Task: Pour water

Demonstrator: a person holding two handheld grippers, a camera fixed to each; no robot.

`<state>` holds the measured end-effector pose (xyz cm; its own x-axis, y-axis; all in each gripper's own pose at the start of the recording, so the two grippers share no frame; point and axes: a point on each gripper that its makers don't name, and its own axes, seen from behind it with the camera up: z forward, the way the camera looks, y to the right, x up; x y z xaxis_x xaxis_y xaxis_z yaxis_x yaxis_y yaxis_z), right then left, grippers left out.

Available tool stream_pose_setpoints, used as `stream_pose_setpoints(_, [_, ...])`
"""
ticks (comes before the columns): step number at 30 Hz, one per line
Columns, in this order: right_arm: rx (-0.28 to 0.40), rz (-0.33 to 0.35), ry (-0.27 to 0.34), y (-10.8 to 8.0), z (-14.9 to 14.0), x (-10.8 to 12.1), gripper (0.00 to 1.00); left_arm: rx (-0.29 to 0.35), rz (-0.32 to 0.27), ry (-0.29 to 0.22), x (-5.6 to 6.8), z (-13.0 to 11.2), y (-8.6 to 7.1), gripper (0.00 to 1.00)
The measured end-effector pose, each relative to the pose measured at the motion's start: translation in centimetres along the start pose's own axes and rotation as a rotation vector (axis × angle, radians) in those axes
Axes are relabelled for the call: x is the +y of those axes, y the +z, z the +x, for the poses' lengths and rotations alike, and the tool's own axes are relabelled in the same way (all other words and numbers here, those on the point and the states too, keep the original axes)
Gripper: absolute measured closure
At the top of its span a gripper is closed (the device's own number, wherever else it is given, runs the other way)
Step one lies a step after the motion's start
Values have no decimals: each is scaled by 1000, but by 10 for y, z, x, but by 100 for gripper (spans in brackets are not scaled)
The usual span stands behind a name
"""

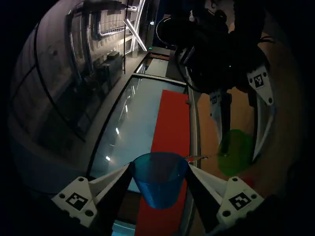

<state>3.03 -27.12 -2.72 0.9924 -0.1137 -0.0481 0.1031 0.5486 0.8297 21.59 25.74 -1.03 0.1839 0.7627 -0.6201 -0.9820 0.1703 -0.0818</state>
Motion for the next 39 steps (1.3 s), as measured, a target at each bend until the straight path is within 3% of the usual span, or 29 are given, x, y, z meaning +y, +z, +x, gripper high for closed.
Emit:
stream_pose_setpoints(23, [0,-3,-2,1,0,4,9,0,4,56,5,-2,7,11])
stream_pose_setpoints(39, [-3,-8,-3,2,0,5,9,3,10,113,1,2,5,11])
